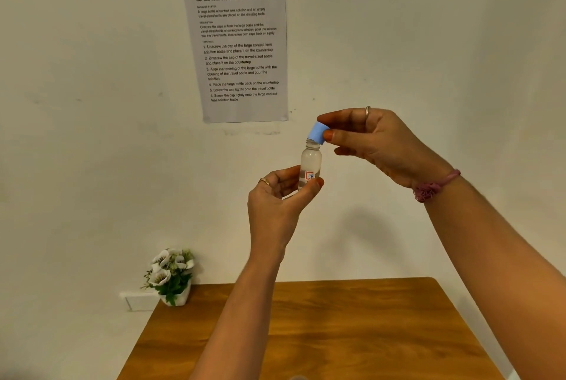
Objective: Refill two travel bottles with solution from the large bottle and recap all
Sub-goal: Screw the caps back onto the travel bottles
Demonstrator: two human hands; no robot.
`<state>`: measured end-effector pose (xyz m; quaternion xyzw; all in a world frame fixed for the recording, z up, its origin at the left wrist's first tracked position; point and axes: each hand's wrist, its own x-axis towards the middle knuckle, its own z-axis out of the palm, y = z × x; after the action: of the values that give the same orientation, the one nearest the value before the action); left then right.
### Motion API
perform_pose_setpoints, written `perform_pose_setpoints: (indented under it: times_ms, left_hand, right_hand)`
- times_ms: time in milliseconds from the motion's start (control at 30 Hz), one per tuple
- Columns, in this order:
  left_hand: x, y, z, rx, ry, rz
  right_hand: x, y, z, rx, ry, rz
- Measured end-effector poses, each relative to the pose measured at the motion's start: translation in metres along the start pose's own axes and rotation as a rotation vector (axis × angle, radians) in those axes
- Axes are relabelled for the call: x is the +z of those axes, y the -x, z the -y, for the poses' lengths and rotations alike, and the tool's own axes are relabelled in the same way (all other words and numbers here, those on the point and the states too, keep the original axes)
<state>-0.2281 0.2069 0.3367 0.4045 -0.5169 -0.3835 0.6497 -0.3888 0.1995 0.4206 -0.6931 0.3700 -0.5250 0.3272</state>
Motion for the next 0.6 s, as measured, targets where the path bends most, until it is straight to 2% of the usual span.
perform_pose_setpoints:
  times_ms: [200, 433, 600]
  left_hand:
    - [0.003, -0.002, -0.004, 0.013, -0.003, -0.027]
    - [0.003, 0.001, -0.003, -0.011, 0.016, -0.036]
    - [0.003, 0.004, -0.002, -0.015, 0.045, -0.031]
  right_hand:
    - [0.003, -0.009, 0.015, -0.059, 0.246, 0.071]
    - [0.005, -0.013, 0.017, -0.062, 0.455, 0.049]
    - [0.002, -0.011, 0.013, -0.004, 0.233, 0.019]
